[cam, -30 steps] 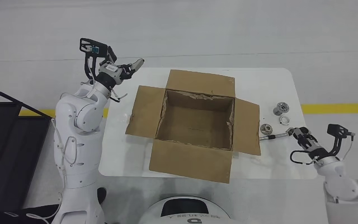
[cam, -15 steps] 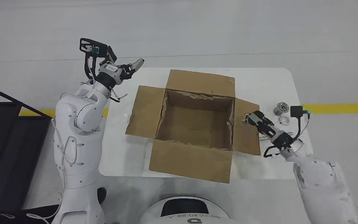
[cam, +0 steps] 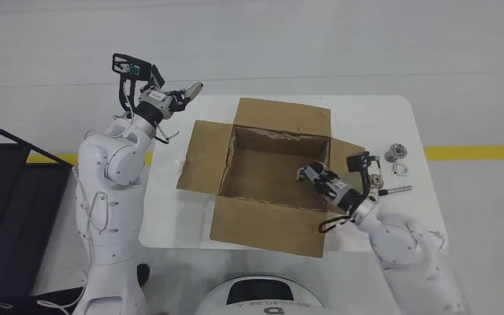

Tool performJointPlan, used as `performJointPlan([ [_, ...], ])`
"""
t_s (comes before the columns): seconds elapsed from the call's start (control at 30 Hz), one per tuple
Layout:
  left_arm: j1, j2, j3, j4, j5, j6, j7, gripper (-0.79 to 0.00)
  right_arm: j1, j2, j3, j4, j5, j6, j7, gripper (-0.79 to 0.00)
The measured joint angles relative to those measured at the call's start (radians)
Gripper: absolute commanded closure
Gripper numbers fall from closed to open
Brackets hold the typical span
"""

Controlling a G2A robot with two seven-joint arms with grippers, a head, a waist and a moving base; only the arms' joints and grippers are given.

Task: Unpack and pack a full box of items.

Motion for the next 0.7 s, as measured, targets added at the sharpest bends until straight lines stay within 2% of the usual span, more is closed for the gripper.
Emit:
performJointPlan([
  [0.17,0.000,0.000,0.000,0.000,0.000,0.000,0.000,-0.785,0.087,-0.019,-0.146,0.086,-0.171,0.100,-0.090,0.000],
  [0.27,0.000,0.000,0.000,0.000,0.000,0.000,0.000,-0.785,0.146,-0.031,-0.208,0.148,-0.229,0.166,-0.094,0.000],
  [0.53,0.000,0.000,0.000,0.000,0.000,0.000,0.000,-0.785,0.280,-0.063,-0.327,0.278,-0.290,0.296,-0.108,0.000],
  [0.6,0.000,0.000,0.000,0.000,0.000,0.000,0.000,-0.785,0.300,-0.069,-0.347,0.301,-0.305,0.320,-0.116,-0.108],
  [0.63,0.000,0.000,0.000,0.000,0.000,0.000,0.000,-0.785,0.306,-0.071,-0.354,0.308,-0.312,0.327,-0.119,-0.197],
  [0.7,0.000,0.000,0.000,0.000,0.000,0.000,0.000,-0.785,0.315,-0.075,-0.365,0.317,-0.324,0.338,-0.126,-0.256],
])
